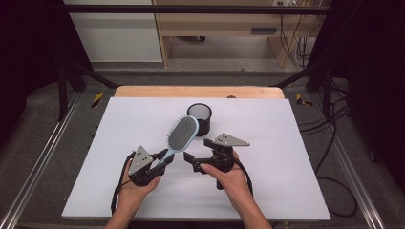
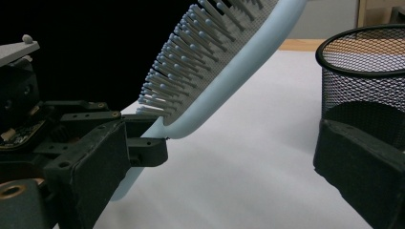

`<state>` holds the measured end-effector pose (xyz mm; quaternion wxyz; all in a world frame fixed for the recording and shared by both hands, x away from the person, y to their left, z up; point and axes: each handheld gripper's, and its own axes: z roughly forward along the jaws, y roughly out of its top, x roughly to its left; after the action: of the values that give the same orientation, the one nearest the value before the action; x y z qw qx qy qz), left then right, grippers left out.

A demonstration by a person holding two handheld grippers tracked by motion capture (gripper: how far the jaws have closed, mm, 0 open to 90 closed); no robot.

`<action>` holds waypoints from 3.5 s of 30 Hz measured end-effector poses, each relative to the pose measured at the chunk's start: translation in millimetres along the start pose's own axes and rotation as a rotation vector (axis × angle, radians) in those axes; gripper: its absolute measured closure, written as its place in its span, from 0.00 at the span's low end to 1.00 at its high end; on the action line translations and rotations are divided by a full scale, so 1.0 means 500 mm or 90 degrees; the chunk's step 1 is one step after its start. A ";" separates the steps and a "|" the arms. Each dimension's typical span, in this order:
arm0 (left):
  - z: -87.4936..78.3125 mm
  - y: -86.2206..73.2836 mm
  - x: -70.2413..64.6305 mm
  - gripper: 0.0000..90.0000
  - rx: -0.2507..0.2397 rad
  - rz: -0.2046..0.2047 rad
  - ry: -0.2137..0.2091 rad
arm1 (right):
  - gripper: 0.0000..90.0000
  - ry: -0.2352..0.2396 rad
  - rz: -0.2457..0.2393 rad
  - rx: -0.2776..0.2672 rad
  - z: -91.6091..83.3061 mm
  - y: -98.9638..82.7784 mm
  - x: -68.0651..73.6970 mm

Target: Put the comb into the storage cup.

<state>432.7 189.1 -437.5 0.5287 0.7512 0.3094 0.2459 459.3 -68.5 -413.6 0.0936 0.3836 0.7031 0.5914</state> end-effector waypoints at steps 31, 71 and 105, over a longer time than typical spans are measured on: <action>0.003 0.004 -0.031 0.77 -0.012 0.045 -0.011 | 0.08 0.012 0.017 -0.023 0.033 0.028 0.022; -0.004 -0.002 -0.015 0.77 -0.035 0.039 0.003 | 0.55 0.068 0.040 -0.069 0.034 0.068 0.036; 0.002 -0.013 -0.001 0.76 -0.015 0.013 0.015 | 0.64 0.074 0.029 -0.059 0.054 0.067 0.050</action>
<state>431.4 189.7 -444.0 0.5313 0.7451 0.3052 0.2634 472.1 -31.3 -383.0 0.0567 0.3600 0.6704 0.6464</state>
